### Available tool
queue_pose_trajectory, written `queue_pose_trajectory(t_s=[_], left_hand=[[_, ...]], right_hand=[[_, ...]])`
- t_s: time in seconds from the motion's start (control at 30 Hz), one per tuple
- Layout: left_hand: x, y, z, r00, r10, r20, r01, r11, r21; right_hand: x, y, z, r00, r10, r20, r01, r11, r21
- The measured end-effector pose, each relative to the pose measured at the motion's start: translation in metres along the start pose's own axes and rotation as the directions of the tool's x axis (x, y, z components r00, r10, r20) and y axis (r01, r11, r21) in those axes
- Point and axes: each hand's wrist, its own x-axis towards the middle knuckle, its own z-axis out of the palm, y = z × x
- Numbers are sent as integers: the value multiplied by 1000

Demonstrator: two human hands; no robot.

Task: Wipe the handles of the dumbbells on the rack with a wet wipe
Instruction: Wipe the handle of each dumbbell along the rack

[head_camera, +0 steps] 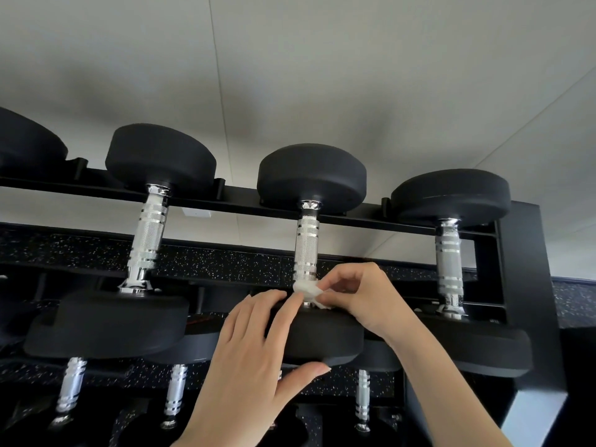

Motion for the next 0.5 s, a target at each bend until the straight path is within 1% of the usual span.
queue_pose_trajectory(t_s=[0.13, 0.27, 0.5], left_hand=[[1, -2, 1, 1000, 25, -18, -25, 1000, -7], [2, -2, 3, 999, 28, -39, -29, 999, -26], [1, -4, 7, 996, 41, -84, -42, 999, -16]], right_hand=[[1, 5, 2, 1000, 20, -22, -17, 993, 114], [2, 8, 6, 995, 28, -96, -4, 970, 244], [18, 6, 12, 957, -7, -289, 113, 930, 350]])
